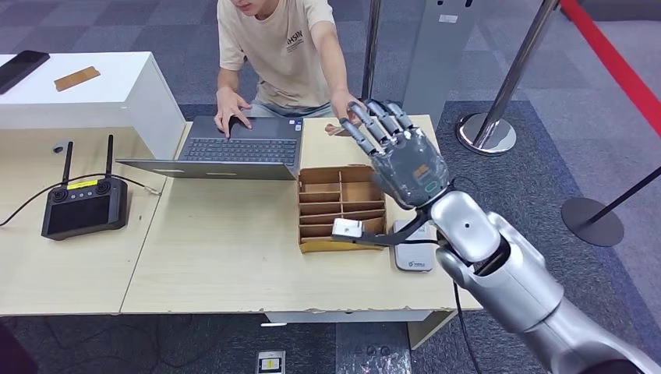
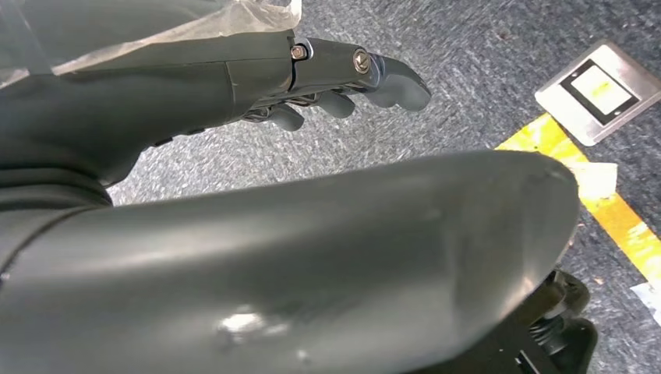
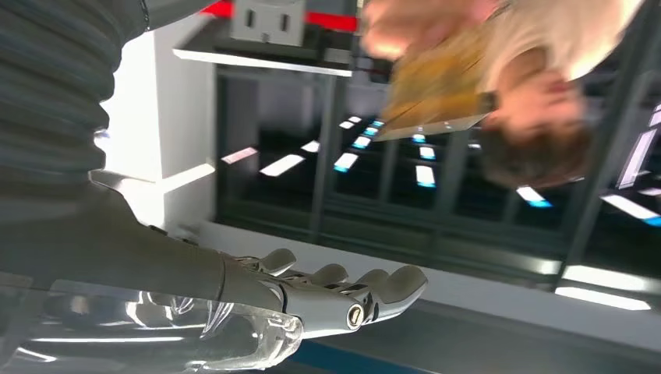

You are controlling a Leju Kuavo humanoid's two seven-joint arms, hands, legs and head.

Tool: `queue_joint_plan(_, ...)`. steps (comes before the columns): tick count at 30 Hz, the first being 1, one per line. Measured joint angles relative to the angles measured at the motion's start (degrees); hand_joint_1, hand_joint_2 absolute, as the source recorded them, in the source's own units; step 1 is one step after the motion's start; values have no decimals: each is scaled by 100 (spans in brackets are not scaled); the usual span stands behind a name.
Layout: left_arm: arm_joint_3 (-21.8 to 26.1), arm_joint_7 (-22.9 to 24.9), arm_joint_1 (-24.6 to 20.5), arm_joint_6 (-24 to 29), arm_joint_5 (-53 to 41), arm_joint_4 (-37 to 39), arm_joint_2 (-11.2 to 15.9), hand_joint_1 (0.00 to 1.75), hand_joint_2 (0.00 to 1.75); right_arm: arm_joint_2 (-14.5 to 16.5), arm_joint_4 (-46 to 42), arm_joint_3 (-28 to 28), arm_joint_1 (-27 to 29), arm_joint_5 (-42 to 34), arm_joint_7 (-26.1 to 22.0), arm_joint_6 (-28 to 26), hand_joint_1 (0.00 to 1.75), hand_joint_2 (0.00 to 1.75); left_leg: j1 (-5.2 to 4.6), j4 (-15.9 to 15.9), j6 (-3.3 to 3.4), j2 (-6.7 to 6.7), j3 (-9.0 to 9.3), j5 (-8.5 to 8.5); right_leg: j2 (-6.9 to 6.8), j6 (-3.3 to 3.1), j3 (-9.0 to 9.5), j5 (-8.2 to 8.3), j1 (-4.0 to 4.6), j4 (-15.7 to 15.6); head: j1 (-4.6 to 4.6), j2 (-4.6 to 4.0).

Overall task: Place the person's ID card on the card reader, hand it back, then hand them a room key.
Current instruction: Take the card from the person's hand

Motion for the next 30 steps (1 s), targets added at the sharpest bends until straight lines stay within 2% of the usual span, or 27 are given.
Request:
queue_joint_plan(11, -116, -14, 3, -5, -3, 12, 26, 0, 0, 4, 334, 833, -273, 96, 25, 38, 0, 175, 0, 0, -1, 2, -2, 1, 0, 0, -3, 0, 0, 0, 0, 1)
queue_joint_plan(30, -203, 50, 5, -22, 0, 50, 33, 0, 0, -128, 722, 1240, -273, -189, 287, -22, 0, 175, 0, 0, -1, 3, 1, 1, 0, 0, -4, 0, -1, 0, -1, 1)
